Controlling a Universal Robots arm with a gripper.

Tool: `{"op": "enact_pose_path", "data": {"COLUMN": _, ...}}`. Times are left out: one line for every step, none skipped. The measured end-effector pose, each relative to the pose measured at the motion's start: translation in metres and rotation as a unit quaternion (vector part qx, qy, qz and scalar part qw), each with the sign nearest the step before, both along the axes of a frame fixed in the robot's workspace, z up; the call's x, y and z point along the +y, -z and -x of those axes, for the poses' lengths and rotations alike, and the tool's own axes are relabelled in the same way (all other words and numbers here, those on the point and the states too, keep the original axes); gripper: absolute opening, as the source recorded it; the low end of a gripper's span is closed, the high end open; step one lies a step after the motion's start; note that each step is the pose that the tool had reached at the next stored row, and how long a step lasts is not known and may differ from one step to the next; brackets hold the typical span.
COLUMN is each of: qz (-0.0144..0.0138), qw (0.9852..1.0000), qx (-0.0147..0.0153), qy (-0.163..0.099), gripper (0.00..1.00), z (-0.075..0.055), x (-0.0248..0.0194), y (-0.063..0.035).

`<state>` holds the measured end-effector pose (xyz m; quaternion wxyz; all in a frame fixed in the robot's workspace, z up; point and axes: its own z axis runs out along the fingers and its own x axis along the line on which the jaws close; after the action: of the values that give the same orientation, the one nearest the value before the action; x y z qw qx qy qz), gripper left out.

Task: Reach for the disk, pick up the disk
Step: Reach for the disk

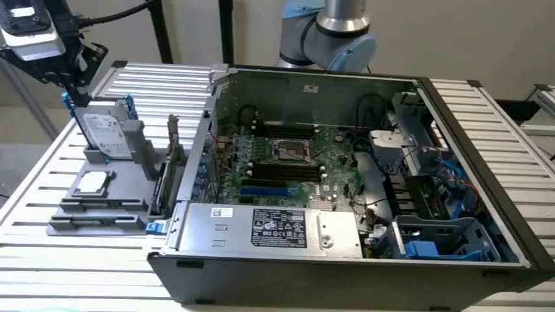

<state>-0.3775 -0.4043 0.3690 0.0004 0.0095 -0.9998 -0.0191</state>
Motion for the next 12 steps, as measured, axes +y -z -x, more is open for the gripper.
{"op": "enact_pose_path", "data": {"qz": 0.0000, "qw": 1.0000, "qx": 0.0000, "qy": 0.000, "gripper": 0.11, "z": 0.0000, "x": 0.0000, "y": 0.0000}}
{"op": "enact_pose_path", "data": {"qz": 0.0000, "qw": 1.0000, "qx": 0.0000, "qy": 0.000, "gripper": 0.11, "z": 0.0000, "x": 0.0000, "y": 0.0000}}
{"op": "enact_pose_path", "data": {"qz": 0.0000, "qw": 1.0000, "qx": 0.0000, "qy": 0.000, "gripper": 0.11, "z": 0.0000, "x": 0.0000, "y": 0.0000}}
{"op": "enact_pose_path", "data": {"qz": 0.0000, "qw": 1.0000, "qx": 0.0000, "qy": 0.000, "gripper": 0.11, "z": 0.0000, "x": 0.0000, "y": 0.0000}}
{"op": "enact_pose_path", "data": {"qz": 0.0000, "qw": 1.0000, "qx": 0.0000, "qy": 0.000, "gripper": 0.11, "z": 0.0000, "x": 0.0000, "y": 0.0000}}
{"op": "enact_pose_path", "data": {"qz": 0.0000, "qw": 1.0000, "qx": 0.0000, "qy": 0.000, "gripper": 0.11, "z": 0.0000, "x": 0.0000, "y": 0.0000}}
{"op": "enact_pose_path", "data": {"qz": 0.0000, "qw": 1.0000, "qx": 0.0000, "qy": 0.000, "gripper": 0.11, "z": 0.0000, "x": 0.0000, "y": 0.0000}}
{"op": "enact_pose_path", "data": {"qz": 0.0000, "qw": 1.0000, "qx": 0.0000, "qy": 0.000, "gripper": 0.11, "z": 0.0000, "x": 0.0000, "y": 0.0000}}
{"op": "enact_pose_path", "data": {"qz": 0.0000, "qw": 1.0000, "qx": 0.0000, "qy": 0.000, "gripper": 0.11, "z": 0.0000, "x": 0.0000, "y": 0.0000}}
{"op": "enact_pose_path", "data": {"qz": 0.0000, "qw": 1.0000, "qx": 0.0000, "qy": 0.000, "gripper": 0.11, "z": 0.0000, "x": 0.0000, "y": 0.0000}}
{"op": "enact_pose_path", "data": {"qz": 0.0000, "qw": 1.0000, "qx": 0.0000, "qy": 0.000, "gripper": 0.11, "z": 0.0000, "x": 0.0000, "y": 0.0000}}
{"op": "enact_pose_path", "data": {"qz": 0.0000, "qw": 1.0000, "qx": 0.0000, "qy": 0.000, "gripper": 0.11, "z": 0.0000, "x": 0.0000, "y": 0.0000}}
